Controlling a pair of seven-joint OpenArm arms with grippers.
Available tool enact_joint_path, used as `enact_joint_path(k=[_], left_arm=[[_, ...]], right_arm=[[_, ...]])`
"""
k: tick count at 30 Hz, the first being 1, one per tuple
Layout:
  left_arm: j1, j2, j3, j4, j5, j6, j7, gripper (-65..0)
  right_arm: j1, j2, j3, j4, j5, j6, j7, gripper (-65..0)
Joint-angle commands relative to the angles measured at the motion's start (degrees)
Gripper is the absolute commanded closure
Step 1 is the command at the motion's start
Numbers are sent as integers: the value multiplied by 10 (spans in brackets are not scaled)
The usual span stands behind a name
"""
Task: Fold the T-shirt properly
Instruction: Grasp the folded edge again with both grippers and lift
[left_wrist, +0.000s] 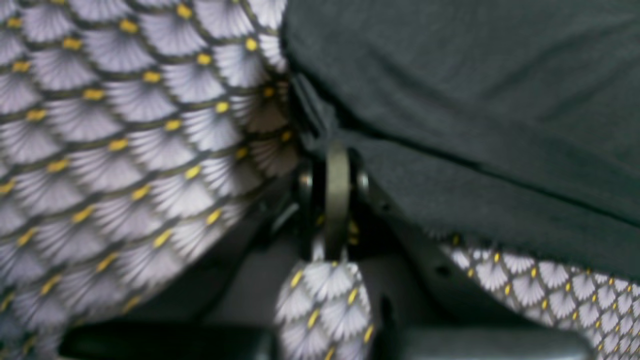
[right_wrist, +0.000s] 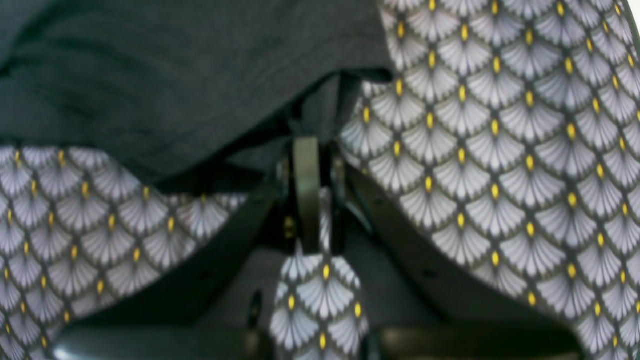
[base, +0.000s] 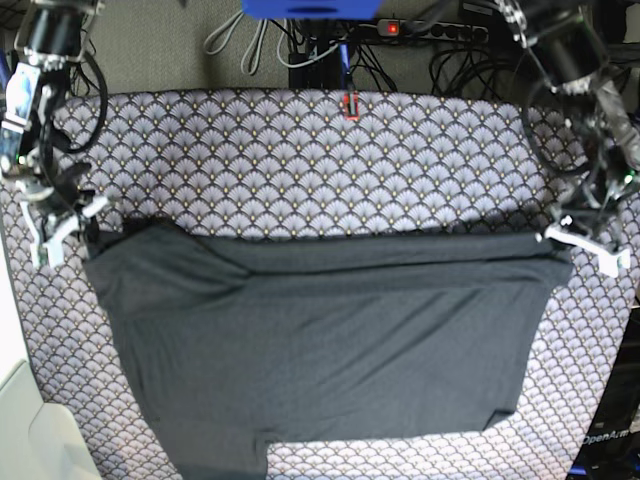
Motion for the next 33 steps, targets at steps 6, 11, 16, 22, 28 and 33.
enact_joint_path(k=[6,11,16,22,28,33], left_arm=[[35,-30,-7,105,0,2,38,-5],[75,-33,-33,161,0,1,53,-5],[97,-33,-44,185,0,-49,71,-5],[94,-33,-43,178,6,-70,85,-5],[60,-51,-40,165,7,-70,89,-5],[17,-54,-42,126,7,-72,120,-5]], right_arm=[[-44,16,23,73,6,64,15,0],[-83,16,76,110,6,106,7,0],[-97,18,93,137,3,152,-26,0],[-68,37,88,144,2,152,-45,0],[4,48,81,135,1,152,-114,0],[34,54,49,124,1,152,-142,0]])
